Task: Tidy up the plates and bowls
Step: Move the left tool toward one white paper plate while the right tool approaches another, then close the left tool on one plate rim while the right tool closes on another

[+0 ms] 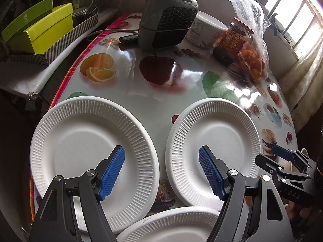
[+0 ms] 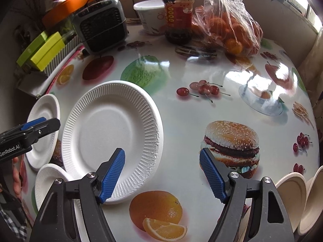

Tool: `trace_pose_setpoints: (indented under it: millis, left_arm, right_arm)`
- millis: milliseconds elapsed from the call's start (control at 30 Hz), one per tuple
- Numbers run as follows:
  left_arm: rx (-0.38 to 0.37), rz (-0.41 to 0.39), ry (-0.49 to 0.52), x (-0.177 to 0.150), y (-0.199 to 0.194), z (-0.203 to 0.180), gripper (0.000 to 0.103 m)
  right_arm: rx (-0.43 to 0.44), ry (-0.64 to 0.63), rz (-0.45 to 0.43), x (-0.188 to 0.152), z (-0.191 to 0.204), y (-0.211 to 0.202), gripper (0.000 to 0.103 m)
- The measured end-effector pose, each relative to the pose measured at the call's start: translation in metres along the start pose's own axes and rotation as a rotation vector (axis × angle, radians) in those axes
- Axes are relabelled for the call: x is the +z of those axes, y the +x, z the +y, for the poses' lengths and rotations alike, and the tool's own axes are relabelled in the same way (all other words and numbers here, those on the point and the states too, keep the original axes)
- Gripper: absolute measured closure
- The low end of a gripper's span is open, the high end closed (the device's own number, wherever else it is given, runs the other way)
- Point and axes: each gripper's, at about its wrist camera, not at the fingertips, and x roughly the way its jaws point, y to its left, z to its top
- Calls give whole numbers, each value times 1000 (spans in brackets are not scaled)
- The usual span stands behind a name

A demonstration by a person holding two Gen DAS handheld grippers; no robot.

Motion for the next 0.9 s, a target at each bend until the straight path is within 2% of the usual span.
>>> trace_pose_setpoints:
  millis: [200, 300, 467, 533, 900]
  left_arm:
    - [-63, 27, -50, 3, 7, 7, 27]
    - [-75, 41, -61, 4, 12, 6, 27]
    - [-97, 61, -74, 4, 15, 4, 34]
    - [-104, 67, -74, 5, 16, 3, 39]
    - [-158, 68, -85, 8, 18, -1, 47]
  right_arm:
    - [11, 23, 14, 1, -6, 7, 40]
    - [13, 37, 23, 1, -9, 10, 51]
    - [26, 32, 38, 2, -10, 15, 62]
    - [31, 32, 37, 2, -10, 15, 65]
    - [32, 18, 47, 2, -9, 19, 78]
